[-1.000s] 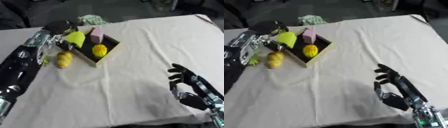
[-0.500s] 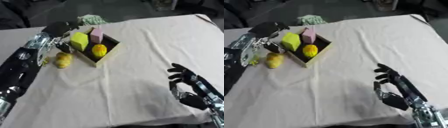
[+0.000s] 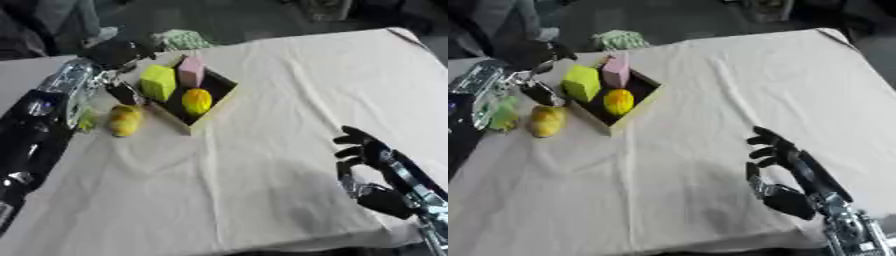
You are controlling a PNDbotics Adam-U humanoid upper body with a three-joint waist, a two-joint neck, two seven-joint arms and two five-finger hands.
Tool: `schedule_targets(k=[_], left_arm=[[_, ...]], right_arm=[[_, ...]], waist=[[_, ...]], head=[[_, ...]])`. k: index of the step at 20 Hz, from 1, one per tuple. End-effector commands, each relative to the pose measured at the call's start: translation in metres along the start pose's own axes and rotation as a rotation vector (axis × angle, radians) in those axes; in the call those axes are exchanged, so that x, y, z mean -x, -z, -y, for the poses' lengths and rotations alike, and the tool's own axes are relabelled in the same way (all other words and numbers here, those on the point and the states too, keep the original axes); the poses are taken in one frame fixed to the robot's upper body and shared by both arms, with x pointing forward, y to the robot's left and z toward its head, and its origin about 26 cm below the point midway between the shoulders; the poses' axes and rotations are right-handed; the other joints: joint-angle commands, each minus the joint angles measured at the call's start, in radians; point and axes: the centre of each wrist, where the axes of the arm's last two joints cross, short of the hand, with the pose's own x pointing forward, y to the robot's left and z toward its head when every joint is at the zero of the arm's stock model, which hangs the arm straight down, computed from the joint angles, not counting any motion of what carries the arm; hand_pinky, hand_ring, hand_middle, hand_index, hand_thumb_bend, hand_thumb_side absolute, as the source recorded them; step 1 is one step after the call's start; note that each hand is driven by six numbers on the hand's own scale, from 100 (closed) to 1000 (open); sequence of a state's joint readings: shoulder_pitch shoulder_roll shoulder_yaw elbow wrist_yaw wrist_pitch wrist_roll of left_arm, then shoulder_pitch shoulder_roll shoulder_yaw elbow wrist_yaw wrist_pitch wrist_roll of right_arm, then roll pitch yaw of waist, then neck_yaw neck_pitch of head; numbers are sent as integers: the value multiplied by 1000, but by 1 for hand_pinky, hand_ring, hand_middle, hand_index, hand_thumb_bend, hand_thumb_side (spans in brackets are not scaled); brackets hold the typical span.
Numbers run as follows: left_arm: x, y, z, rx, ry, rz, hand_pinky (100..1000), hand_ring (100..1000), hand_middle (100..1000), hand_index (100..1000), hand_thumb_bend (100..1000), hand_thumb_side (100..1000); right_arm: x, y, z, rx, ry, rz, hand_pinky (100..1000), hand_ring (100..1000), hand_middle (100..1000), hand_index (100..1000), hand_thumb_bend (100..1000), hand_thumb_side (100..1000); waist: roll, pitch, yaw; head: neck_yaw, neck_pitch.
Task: Pick up objects on the table and place them in the box.
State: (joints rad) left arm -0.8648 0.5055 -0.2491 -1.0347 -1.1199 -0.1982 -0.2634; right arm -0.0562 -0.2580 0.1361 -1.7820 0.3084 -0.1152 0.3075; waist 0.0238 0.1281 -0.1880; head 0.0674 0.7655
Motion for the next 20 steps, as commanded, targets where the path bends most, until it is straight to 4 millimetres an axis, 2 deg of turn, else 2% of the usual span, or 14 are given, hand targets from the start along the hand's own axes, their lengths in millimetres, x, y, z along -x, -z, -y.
schedule_targets(k=[1, 3, 7, 13, 20], left_arm=[[18, -16, -29, -32, 5, -3, 813, 745, 762, 883, 539, 271], [23, -27, -36, -24, -15, 12, 811, 741, 758, 880, 529, 262], [36, -45, -35, 93, -52, -7, 816, 743, 768, 889, 482, 239], [65, -63, -15, 269, -122, -148, 822, 755, 789, 907, 458, 221], [92, -70, 14, 331, -221, -289, 819, 757, 793, 908, 455, 195]], right_arm=[[-3, 0, 6, 13, -17, 11, 705, 768, 831, 1000, 100, 287], [-2, -1, 6, 15, -20, 6, 705, 768, 831, 1000, 100, 288], [-1, -2, 7, 18, -25, 0, 705, 768, 831, 1000, 100, 290], [0, -3, 7, 23, -28, -6, 705, 767, 831, 1000, 100, 289], [0, -3, 7, 25, -27, -8, 706, 767, 830, 1000, 100, 288]], waist=[[2, -16, 4], [6, -19, 10], [12, -23, 19], [14, -25, 26], [11, -25, 31]], head=[[-7, 5], [-12, 5], [-20, 5], [-22, 5], [-21, 5]])
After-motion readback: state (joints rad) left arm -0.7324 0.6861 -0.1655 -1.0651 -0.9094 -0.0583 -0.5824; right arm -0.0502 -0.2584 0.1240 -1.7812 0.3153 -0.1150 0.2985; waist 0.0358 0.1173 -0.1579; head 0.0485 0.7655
